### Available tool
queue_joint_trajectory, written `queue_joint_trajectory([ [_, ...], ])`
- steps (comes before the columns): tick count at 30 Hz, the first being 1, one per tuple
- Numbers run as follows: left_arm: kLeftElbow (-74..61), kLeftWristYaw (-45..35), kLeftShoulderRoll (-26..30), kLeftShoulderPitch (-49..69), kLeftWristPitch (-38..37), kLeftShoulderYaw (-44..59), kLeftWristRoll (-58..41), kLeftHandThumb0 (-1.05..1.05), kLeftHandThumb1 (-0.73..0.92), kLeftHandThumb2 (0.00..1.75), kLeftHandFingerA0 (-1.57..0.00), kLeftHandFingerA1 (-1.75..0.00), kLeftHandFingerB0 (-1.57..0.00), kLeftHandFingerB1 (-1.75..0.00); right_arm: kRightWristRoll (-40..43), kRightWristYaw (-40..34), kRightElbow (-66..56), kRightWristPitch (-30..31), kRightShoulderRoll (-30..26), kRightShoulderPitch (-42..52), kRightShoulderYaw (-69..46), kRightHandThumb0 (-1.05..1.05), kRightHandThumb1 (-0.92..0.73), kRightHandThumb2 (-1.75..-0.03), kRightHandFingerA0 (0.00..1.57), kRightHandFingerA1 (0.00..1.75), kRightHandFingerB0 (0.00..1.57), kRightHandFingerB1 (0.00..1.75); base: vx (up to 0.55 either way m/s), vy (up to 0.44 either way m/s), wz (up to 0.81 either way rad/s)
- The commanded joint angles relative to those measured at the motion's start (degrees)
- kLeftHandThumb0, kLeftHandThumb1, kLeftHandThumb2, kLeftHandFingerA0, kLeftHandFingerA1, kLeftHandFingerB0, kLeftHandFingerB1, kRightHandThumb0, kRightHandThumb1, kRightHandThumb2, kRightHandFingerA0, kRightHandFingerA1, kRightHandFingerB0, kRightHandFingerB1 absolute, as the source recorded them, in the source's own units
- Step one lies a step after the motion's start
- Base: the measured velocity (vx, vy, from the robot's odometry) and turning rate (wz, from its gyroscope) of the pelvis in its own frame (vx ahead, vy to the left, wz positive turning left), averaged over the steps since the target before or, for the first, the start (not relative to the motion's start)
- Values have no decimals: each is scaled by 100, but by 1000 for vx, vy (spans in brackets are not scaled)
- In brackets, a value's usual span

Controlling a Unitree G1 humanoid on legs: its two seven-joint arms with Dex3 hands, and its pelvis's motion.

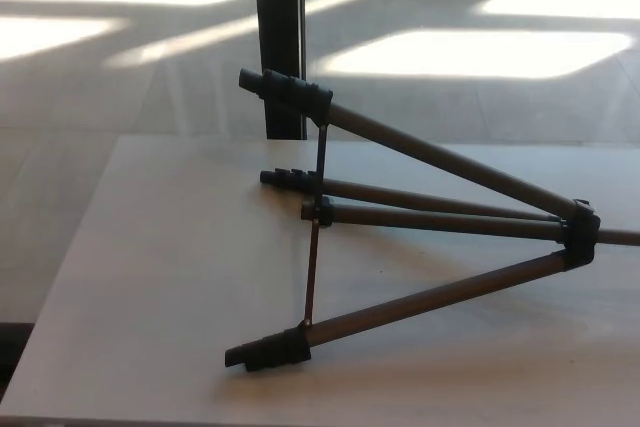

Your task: Use both hands of the robot to pick up the tripod lying in the middle of the desk and make it stand upright on the desk

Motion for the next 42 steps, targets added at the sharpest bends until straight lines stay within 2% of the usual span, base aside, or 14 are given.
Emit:
queue_joint_trajectory([
  [1, -480, -678, 205, 121, 523, 542, -929, -91, 55, 58, -38, -64, -28, -49, 1532, 449, -748, 252, 150, 49, -1165, -86, -76, -63, 25, 49, 19, 35, 0, 0, 0],
  [9, -1280, -400, 356, -463, 442, 915, -1181, -90, 46, 92, -39, -60, -34, -50, 2484, -1213, -2861, 1082, 803, -427, -2396, -80, -71, -62, 40, 77, 23, 38, 0, 0, 0],
  [13, -1812, -360, 754, -1240, 867, 946, -1407, -91, 53, 57, -49, -53, -47, -43, 2642, -1548, -4168, 1388, 911, -612, -2439, -81, -77, -63, 35, 71, 26, 38, 0, 0, 0],
  [16, -2514, -209, 886, -1653, 1153, 881, -1526, -95, 37, 84, -52, -59, -51, -51, 2913, -1700, -4959, 1565, 1069, -780, -2396, -81, -76, -63, 35, 65, 29, 36, 0, 0, 0],
  [17, -2912, -115, 962, -2055, 1465, 888, -1821, -88, 49, 56, -52, -58, -52, -49, 2960, -1936, -5491, 1623, 1197, -927, -2226, -79, -76, -63, 42, 70, 32, 39, 0, 0, 0],
  [29, -4993, 8, 882, -4026, 1917, -825, -1172, -74, 67, 63, -28, -61, -26, -44, 2423, -1311, -7182, 1579, 1845, -1116, -408, -79, -72, -62, 54, 60, 46, 37, 0, 0, 0],
  [30, -5175, 10, 856, -4288, 1979, -1114, -1016, -73, 74, 62, -28, -60, -26, -45, 2188, -1294, -7221, 1529, 1983, -1149, -110, -83, -61, -99, 50, 67, 38, 50, 0, 0, 0],
  [34, -5263, 142, 485, -5008, 1974, -1789, -638, -78, 69, 61, -30, -58, -32, -41, 1770, -1328, -7209, 1548, 2456, -1157, 658, -73, -77, -63, 43, 59, 32, 37, 0, 0, 0],
  [36, -5078, 154, 354, -5273, 1930, -2043, -473, -81, 68, 61, -30, -55, -31, -38, 1689, -1323, -7229, 1733, 2500, -1096, 878, -82, -62, -102, 50, 67, 37, 49, 0, 0, 0],
  [37, -4983, 107, 355, -5407, 1879, -2232, -326, -82, 71, 62, -30, -58, -32, -41, 1686, -1358, -7264, 1912, 2515, -1075, 988, -87, -71, -64, 53, 66, 47, 37, 0, 0, 0],
  [39, -4911, 83, 377, -5546, 1837, -2449, -171, -82, 71, 62, -30, -58, -32, -41, 1628, -1411, -7291, 2040, 2546, -1058, 1131, -87, -71, -64, 53, 66, 47, 37, 0, 0, 0],
  [40, -4895, 142, 338, -5684, 1932, -2574, -135, -84, 68, 62, -35, -60, -33, -41, 1670, -1372, -7245, 2074, 2570, -1062, 1203, -91, -62, -101, 49, 72, 40, 49, 0, 0, 0],
  [41, -4858, 190, 284, -5826, 2014, -2659, -138, -73, 64, 60, -34, -59, -35, -41, 1651, -1390, -7205, 2143, 2594, -1078, 1291, -84, -72, -62, 47, 69, 46, 40, 0, 0, 0],
  [42, -4774, 233, 175, -6054, 2102, -2788, -157, -73, 63, 60, -31, -61, -34, -41, 1638, -1469, -7162, 2386, 2615, -1121, 1429, -89, -71, -62, 46, 69, 46, 41, 0, 0, 0],
])
